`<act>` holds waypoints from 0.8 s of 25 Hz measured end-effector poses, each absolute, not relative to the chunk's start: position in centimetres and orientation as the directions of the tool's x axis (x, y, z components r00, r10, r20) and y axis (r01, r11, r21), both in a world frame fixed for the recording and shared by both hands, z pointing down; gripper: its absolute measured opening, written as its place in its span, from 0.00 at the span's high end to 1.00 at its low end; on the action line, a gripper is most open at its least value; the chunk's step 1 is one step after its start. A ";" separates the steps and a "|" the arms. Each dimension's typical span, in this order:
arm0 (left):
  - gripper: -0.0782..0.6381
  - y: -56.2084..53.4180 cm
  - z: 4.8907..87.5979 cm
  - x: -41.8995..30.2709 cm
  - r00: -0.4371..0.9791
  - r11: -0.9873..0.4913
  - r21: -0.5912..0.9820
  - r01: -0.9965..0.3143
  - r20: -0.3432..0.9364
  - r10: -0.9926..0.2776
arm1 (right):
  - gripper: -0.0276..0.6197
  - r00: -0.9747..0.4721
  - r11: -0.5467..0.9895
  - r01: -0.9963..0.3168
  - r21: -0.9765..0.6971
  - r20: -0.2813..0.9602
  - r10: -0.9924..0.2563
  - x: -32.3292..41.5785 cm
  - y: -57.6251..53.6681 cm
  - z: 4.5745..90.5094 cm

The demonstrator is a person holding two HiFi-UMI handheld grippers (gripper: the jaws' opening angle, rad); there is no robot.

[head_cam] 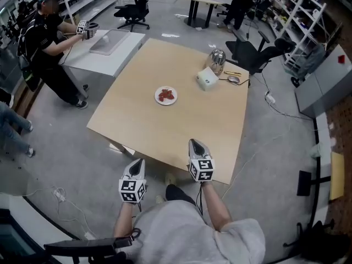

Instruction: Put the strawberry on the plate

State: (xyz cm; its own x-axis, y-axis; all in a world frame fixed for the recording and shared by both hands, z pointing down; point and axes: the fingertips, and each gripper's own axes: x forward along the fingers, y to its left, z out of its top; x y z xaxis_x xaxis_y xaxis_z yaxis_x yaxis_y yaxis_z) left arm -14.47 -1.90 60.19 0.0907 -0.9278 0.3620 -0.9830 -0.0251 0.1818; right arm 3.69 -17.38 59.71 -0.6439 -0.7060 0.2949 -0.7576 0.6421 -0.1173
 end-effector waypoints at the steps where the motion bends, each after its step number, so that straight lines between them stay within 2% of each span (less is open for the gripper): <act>1: 0.86 -1.8 60.2 -14.3 0.096 -0.032 0.180 -0.983 0.360 -0.928 | 0.95 -0.640 0.638 -0.762 -0.116 0.291 -0.711 4.1 -17.0 59.5; 20: 0.86 0.3 57.7 -11.8 0.155 -0.112 0.157 -0.981 0.296 -0.943 | 0.95 -0.576 0.582 -0.811 -0.059 0.254 -0.777 9.2 -7.7 57.6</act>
State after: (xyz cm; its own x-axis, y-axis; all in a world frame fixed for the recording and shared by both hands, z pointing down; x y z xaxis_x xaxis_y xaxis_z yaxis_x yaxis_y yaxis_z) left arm -11.83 0.29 57.73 0.1551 -0.9426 0.2958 -0.9812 -0.1121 0.1574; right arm 9.16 -7.70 57.61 -0.5758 -0.7772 0.2537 -0.8112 0.5817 -0.0591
